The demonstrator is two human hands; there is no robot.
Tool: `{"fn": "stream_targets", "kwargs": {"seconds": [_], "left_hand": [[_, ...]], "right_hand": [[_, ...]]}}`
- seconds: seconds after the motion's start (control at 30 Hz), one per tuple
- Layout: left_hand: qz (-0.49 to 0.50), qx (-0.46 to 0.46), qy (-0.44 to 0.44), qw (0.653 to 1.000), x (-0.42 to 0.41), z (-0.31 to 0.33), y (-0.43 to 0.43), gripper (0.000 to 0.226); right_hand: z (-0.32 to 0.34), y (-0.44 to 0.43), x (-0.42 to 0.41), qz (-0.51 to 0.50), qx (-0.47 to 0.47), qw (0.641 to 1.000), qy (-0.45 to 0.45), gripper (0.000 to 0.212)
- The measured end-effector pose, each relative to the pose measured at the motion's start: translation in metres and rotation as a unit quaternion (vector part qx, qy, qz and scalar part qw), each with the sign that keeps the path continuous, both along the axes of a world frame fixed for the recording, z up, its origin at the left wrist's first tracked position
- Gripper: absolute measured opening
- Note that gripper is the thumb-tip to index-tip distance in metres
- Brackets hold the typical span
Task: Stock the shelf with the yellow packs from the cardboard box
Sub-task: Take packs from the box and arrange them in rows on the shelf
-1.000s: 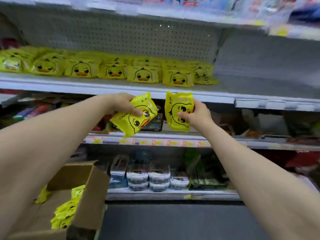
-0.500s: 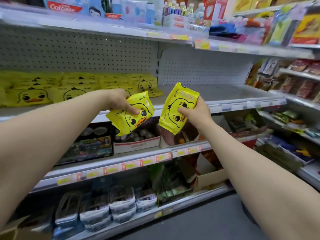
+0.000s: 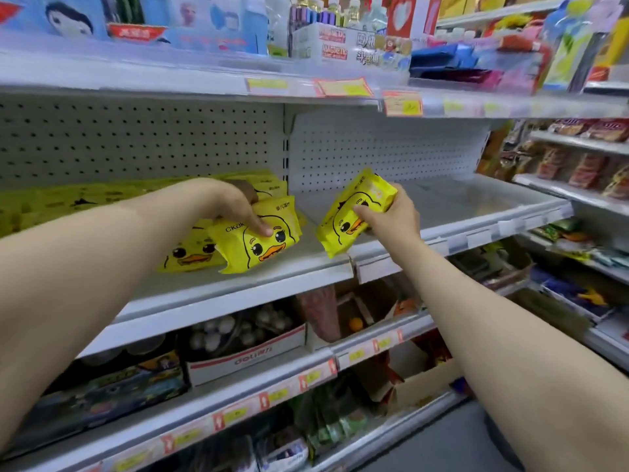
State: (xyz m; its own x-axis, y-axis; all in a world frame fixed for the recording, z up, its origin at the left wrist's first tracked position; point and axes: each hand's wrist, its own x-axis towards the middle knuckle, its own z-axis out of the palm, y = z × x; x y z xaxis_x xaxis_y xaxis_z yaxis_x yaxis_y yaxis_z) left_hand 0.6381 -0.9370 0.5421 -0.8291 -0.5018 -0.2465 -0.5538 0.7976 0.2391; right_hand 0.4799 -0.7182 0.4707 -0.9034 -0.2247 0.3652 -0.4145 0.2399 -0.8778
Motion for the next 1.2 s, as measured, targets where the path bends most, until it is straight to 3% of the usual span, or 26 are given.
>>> {"fn": "stream_targets", "kwargs": {"seconds": [0.17,0.27,0.4,0.57,0.8,0.93,1.07,1.2], "left_hand": [[-0.043,-0.042,0.02,0.998,-0.032,-0.006,-0.014,0.077],[-0.042,-0.04,0.021,0.998,-0.048,-0.012,-0.016,0.073],[-0.033,-0.036,0.016,0.999,-0.061,-0.017,-0.009,0.07],[-0.017,-0.058,-0.006,0.998,-0.079,-0.02,0.008,0.069],[0.035,-0.097,-0.048,0.994,-0.093,-0.027,0.028,0.091],[0.073,-0.09,-0.042,0.992,-0.091,-0.035,0.03,0.099],[0.091,-0.088,-0.082,0.989,-0.086,-0.042,0.033,0.112],[0.105,-0.105,-0.094,0.984,-0.088,-0.04,0.03,0.106]], "right_hand": [[0.0,-0.015,-0.032,0.02,-0.011,0.999,-0.039,0.029],[-0.003,-0.018,-0.056,0.044,0.027,0.996,-0.073,0.047],[-0.007,-0.008,-0.089,0.033,0.188,0.981,-0.03,0.065],[-0.017,0.009,-0.118,0.12,0.282,0.952,-0.028,0.101],[-0.001,0.006,-0.145,0.177,0.418,0.89,0.047,0.094],[0.01,-0.006,-0.154,0.207,0.498,0.839,0.075,0.071],[0.015,-0.02,-0.161,0.25,0.54,0.803,0.039,0.087],[0.023,-0.03,-0.157,0.257,0.563,0.782,0.071,0.085]]}}
